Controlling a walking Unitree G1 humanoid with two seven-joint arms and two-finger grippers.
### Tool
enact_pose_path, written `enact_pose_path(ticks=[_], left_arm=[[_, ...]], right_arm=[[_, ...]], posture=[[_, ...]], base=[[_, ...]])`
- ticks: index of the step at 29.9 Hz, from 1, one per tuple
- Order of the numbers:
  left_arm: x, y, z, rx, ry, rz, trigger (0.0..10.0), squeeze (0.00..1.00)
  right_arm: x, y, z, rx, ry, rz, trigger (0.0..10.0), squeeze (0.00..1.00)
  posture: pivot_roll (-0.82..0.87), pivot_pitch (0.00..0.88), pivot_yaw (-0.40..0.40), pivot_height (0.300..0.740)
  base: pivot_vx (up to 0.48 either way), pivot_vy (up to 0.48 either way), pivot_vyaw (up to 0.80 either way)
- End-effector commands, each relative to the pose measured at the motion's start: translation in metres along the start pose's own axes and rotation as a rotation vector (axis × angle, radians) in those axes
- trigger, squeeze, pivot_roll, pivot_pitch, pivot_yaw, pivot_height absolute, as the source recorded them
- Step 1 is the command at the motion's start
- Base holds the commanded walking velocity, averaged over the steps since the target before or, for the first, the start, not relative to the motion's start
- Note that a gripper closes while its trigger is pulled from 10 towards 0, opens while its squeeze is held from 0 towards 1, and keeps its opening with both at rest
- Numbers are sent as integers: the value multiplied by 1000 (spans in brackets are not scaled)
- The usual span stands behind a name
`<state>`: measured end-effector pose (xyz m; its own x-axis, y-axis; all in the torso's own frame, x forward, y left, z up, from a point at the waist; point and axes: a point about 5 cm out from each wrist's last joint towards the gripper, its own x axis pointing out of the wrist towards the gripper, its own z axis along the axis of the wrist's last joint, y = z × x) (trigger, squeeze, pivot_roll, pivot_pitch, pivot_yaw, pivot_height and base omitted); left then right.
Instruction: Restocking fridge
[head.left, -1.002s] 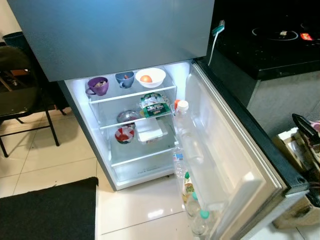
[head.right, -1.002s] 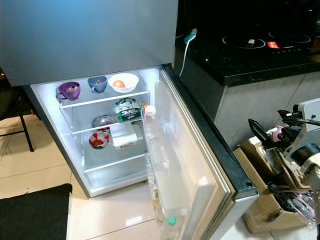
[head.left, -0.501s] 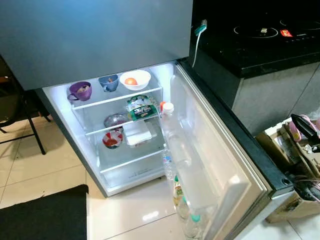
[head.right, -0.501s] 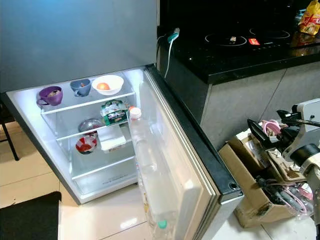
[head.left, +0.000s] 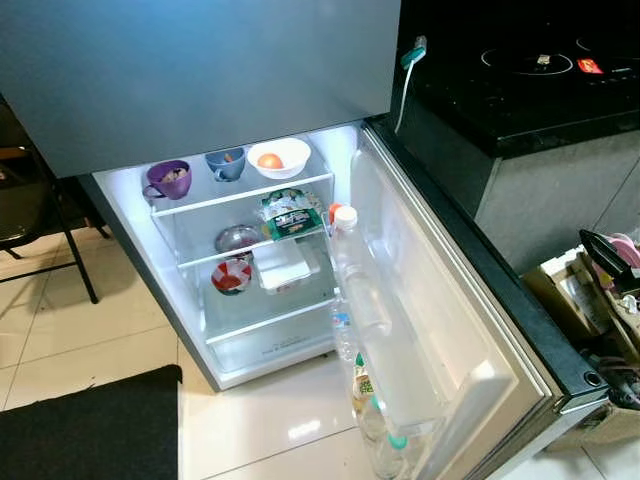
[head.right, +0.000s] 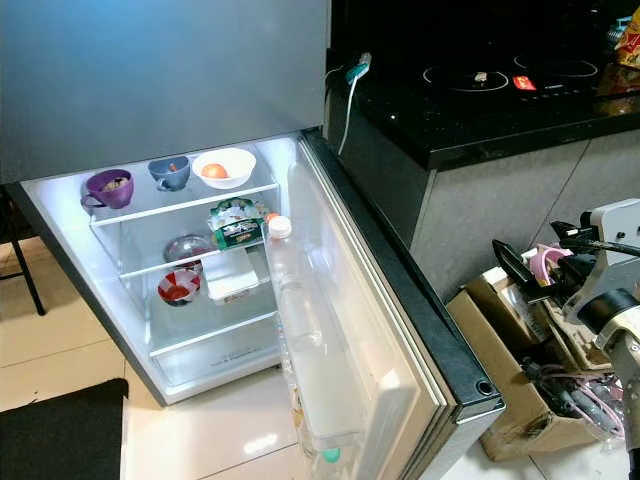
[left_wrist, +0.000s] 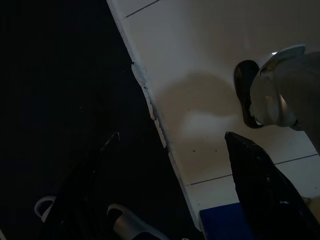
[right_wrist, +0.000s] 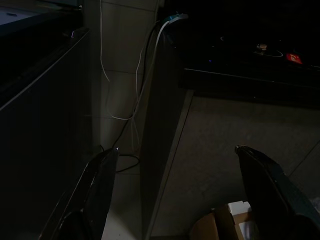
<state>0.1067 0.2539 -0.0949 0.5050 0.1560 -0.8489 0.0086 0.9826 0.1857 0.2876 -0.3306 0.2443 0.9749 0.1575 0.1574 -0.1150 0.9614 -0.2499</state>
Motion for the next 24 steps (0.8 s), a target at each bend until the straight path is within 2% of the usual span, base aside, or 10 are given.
enact_pose_path(ticks=[1,18,24], left_arm=[[-3,5,-8,11,29,6,10000,0],[-3,5,-8,10,25,5,10000,0],[-3,5,-10,11,32,12,10000,0]], right_arm=[[1,3,0,2,-10,12,10000,0],[1,4,-1,5,-5,24,10000,0],[1,4,-2,6,-5,25,10000,0]], posture=[[-111,105,43,740],[-111,112,41,740],[-111,112,41,740]], base=[[-480,0,0],[-448,0,0],[-109,0,0]])
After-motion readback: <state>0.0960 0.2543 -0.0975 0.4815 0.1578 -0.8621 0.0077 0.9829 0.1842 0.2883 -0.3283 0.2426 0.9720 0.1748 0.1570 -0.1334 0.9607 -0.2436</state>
